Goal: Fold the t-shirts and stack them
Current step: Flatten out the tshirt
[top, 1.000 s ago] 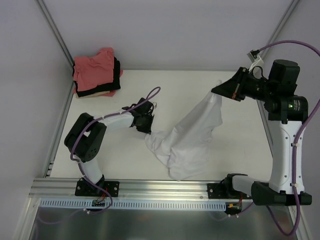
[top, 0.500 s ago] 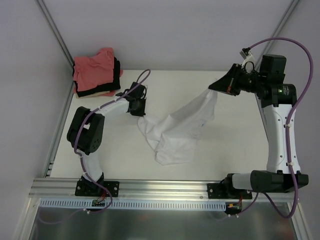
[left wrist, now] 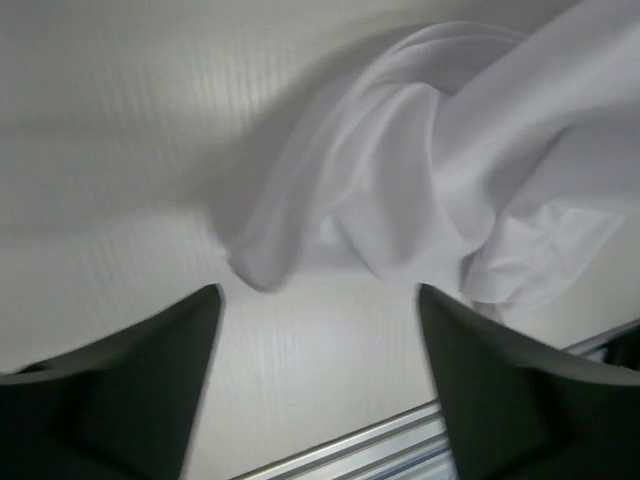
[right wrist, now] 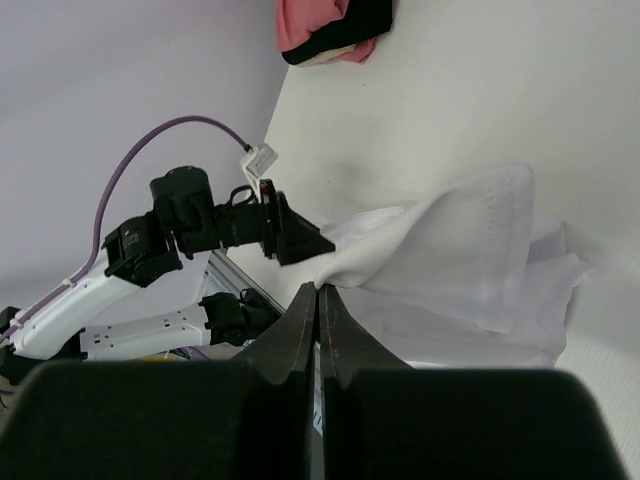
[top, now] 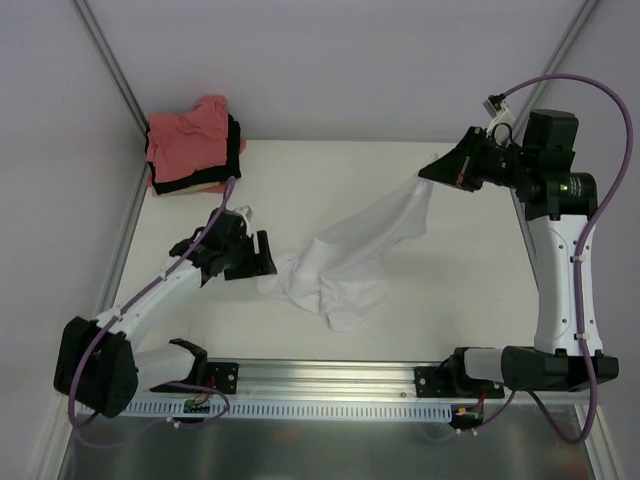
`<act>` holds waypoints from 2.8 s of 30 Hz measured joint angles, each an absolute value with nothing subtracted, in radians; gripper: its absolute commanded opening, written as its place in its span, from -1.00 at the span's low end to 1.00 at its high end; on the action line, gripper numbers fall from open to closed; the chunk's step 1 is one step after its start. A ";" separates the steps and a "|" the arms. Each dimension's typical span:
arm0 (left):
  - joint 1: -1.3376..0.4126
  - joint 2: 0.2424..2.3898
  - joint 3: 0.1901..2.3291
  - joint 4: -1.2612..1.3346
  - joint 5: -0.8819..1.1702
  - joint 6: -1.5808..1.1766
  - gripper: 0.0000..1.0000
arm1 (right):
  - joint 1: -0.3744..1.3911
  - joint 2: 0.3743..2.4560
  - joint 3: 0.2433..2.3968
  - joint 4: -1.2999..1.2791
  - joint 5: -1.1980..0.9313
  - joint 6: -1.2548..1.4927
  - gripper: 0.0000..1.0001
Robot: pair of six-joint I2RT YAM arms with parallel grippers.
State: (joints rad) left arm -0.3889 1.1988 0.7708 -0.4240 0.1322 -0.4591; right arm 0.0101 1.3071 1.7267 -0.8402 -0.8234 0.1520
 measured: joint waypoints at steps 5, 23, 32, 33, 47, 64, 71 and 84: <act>-0.422 0.904 0.588 -0.403 0.234 -0.571 0.97 | 0.010 1.282 1.680 -0.806 -0.828 0.166 -0.99; -0.424 1.649 1.237 -0.243 0.263 -0.355 0.97 | 0.010 0.945 1.423 -0.871 -0.765 0.170 -0.99; -0.425 1.668 1.270 -0.307 0.306 -0.322 0.97 | 0.009 0.525 0.929 -1.064 -0.532 0.144 -0.99; -0.425 1.663 1.272 -0.314 0.307 -0.319 0.97 | 0.009 0.509 0.876 -1.069 -0.519 0.144 -0.99; -0.427 1.673 1.393 -0.425 0.410 -0.293 0.97 | 0.009 0.430 0.641 -1.104 -0.453 0.157 -0.99; -0.666 2.363 2.035 -0.785 0.338 -0.012 0.87 | 0.009 0.364 0.620 -1.110 -0.512 0.183 -0.99; -0.722 2.368 2.040 -0.806 0.265 0.045 0.82 | 0.009 0.353 0.600 -1.102 -0.542 0.196 -0.99; -0.759 2.232 1.818 -0.594 -0.038 0.018 -1.00 | 0.008 0.323 0.578 -1.091 -0.567 0.202 -0.99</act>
